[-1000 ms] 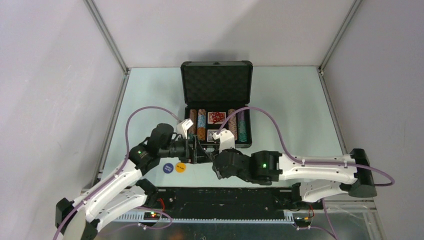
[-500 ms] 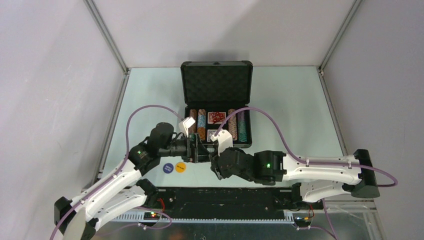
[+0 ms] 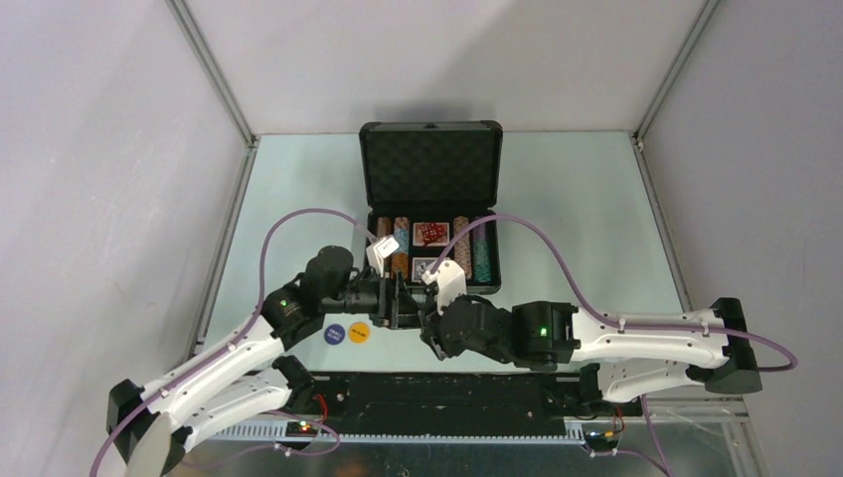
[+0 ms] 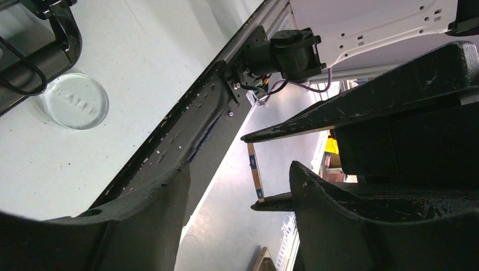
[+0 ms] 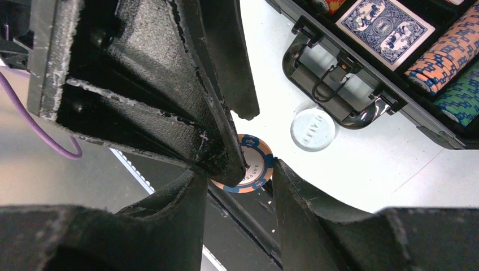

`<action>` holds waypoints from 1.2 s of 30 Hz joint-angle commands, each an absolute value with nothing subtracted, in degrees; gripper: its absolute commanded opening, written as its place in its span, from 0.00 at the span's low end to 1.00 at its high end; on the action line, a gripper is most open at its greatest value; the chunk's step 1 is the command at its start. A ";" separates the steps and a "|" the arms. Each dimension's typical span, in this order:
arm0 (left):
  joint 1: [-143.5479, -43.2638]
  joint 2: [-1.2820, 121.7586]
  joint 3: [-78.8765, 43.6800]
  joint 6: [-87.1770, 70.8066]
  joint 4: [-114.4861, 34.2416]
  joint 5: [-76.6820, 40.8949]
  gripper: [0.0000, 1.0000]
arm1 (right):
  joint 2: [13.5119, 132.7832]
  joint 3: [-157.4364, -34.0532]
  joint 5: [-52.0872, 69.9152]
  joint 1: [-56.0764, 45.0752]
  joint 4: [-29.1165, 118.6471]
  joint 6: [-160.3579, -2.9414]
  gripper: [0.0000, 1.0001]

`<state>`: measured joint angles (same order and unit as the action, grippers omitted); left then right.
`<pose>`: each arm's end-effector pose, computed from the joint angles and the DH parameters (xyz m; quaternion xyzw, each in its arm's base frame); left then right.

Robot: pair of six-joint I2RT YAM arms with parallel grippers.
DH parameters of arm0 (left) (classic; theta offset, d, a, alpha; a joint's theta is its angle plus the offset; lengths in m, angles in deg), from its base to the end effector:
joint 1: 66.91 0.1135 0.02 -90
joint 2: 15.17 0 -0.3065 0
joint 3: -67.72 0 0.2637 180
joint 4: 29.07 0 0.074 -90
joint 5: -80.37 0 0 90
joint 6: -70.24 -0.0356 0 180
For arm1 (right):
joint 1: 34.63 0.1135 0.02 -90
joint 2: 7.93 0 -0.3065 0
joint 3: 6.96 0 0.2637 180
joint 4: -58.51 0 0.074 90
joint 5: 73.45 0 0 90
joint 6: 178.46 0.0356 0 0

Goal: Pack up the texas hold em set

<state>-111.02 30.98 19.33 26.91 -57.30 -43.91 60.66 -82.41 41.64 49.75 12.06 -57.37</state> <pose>0.1039 -0.1286 0.2995 0.1381 0.8136 -0.5361 0.1778 0.0397 0.2491 0.3626 -0.3134 0.8309 0.2466 0.3881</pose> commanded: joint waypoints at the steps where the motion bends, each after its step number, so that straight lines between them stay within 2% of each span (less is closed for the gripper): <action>1: -112.59 31.73 18.17 26.28 -56.91 -45.92 0.65 | 58.89 -82.60 44.73 50.25 13.99 -58.35 0.39; 7: -113.83 32.83 17.44 25.94 -56.95 -45.93 0.41 | 59.11 -82.60 45.67 50.61 14.20 -58.84 0.40; 10: -114.08 33.06 17.44 25.94 -56.91 -45.87 0.32 | 59.36 -82.60 46.21 50.76 14.08 -59.04 0.39; 14: -114.33 33.48 17.20 25.94 -56.82 -45.88 0.14 | 59.77 -82.56 46.40 50.88 14.07 -59.10 0.39; 18: -114.37 33.46 16.77 25.79 -56.82 -45.76 0.02 | 60.13 -82.60 46.75 51.07 14.28 -59.35 0.39; 22: -114.54 33.11 16.32 25.33 -56.84 -45.64 0.00 | 60.35 -82.52 47.11 51.20 14.49 -59.54 0.40; 31: -114.47 34.65 15.02 22.77 -56.97 -42.23 0.00 | 56.72 -82.60 45.93 51.66 14.31 -59.54 0.65; 36: -114.24 38.59 12.46 16.22 -57.20 -39.25 0.00 | 50.42 -82.59 47.45 53.08 14.63 -59.27 0.68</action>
<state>-114.08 36.45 16.53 22.54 -57.65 -42.25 56.73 -82.02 44.78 51.87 12.63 -59.01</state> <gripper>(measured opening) 0.019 0.671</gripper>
